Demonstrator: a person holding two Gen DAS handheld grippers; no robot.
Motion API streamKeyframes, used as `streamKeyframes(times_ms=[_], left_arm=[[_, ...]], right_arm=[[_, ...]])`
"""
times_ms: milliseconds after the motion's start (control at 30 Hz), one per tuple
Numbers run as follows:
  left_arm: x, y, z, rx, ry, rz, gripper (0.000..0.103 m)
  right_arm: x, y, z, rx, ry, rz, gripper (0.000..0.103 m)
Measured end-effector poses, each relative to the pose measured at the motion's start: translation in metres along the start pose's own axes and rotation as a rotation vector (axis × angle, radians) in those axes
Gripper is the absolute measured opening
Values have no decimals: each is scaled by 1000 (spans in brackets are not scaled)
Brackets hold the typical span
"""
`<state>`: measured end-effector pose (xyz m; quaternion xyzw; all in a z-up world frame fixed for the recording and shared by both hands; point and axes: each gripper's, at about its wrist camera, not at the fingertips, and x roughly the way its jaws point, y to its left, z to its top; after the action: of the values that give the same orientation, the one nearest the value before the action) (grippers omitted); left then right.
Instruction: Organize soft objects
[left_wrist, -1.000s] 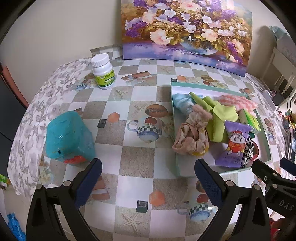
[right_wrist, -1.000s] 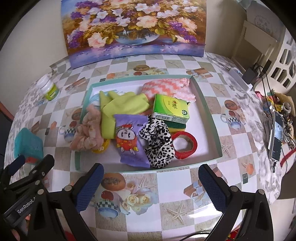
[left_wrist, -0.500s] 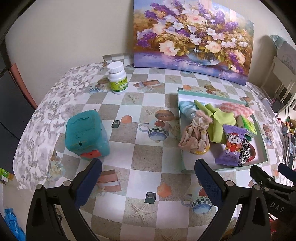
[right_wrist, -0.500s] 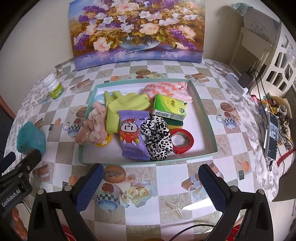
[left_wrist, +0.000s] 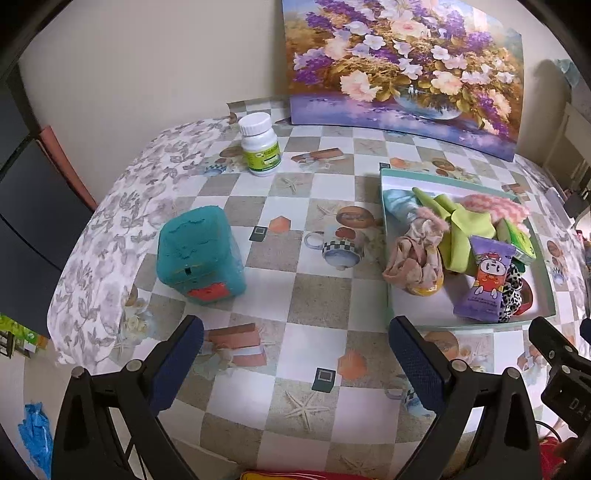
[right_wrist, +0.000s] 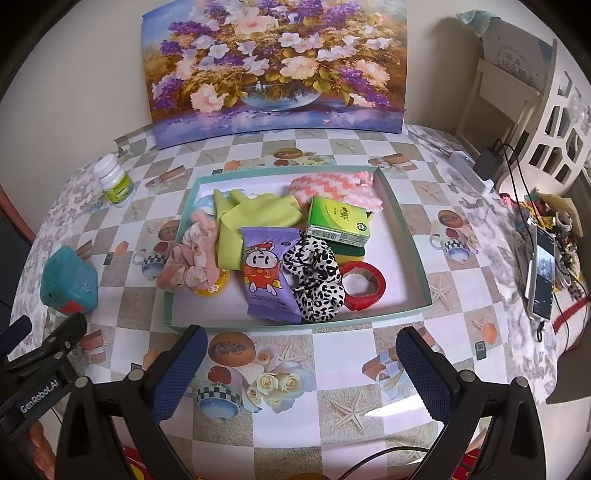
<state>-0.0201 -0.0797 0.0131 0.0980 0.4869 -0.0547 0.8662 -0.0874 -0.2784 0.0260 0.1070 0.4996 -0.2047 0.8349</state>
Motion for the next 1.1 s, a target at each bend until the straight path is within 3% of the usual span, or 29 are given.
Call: streamKeyframes(times_ms=[1100], left_arm=[[6, -3, 0, 10, 24, 56, 100]], right_arm=[[1, -5, 2, 15, -4, 15, 103]])
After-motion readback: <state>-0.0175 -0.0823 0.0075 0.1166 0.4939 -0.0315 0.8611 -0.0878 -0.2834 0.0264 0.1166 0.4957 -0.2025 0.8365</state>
